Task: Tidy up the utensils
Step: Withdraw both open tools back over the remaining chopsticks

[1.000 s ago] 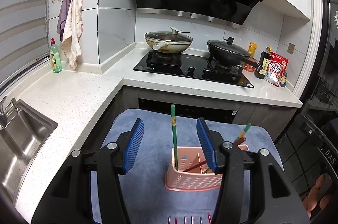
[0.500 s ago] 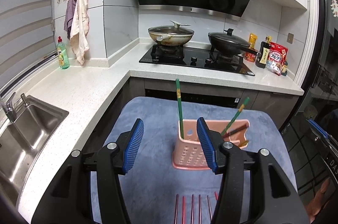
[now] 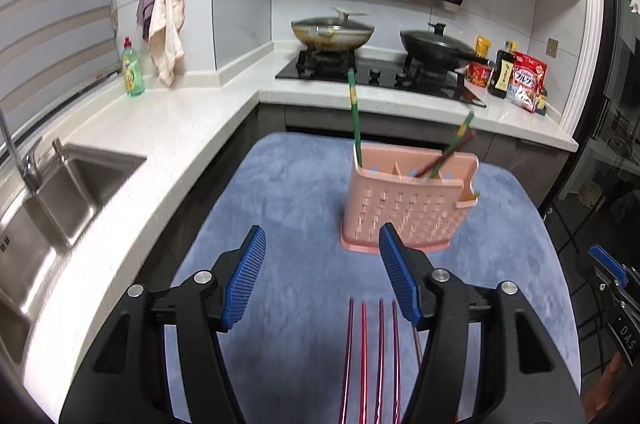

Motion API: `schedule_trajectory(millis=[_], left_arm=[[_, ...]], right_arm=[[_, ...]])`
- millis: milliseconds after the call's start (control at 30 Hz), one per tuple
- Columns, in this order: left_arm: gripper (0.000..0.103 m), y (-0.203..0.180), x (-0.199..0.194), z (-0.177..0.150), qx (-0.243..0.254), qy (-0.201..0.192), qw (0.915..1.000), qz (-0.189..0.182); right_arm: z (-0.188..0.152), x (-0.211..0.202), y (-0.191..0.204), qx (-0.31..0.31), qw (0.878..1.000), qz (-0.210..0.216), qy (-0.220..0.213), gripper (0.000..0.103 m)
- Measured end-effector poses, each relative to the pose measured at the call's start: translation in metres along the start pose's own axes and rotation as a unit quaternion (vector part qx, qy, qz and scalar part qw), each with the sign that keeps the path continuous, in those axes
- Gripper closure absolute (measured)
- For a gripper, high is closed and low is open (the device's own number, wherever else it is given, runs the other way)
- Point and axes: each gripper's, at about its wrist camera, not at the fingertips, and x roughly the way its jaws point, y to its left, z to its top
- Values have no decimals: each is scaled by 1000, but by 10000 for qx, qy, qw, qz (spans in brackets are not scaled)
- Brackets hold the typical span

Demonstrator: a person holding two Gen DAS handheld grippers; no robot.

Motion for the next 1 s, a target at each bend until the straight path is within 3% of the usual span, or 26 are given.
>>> schedule_trajectory(millis=[267, 600, 833, 1000], left_arm=[[47, 2, -5, -54, 77, 353, 9993, 43], [47, 18, 0, -124, -20, 984, 9950, 160], [47, 33, 4, -160, -269, 1283, 9912, 210], [47, 34, 5, -178, -183, 1385, 9899, 257]], right_arm=[[-45, -15, -3, -83, 9995, -104, 297, 72], [-114, -5, 5, -63, 9949, -85, 1002, 72], [-148, 4, 12, -150, 9912, -77, 1309, 72], [-165, 11, 19, -207, 9889, -26, 1473, 72]])
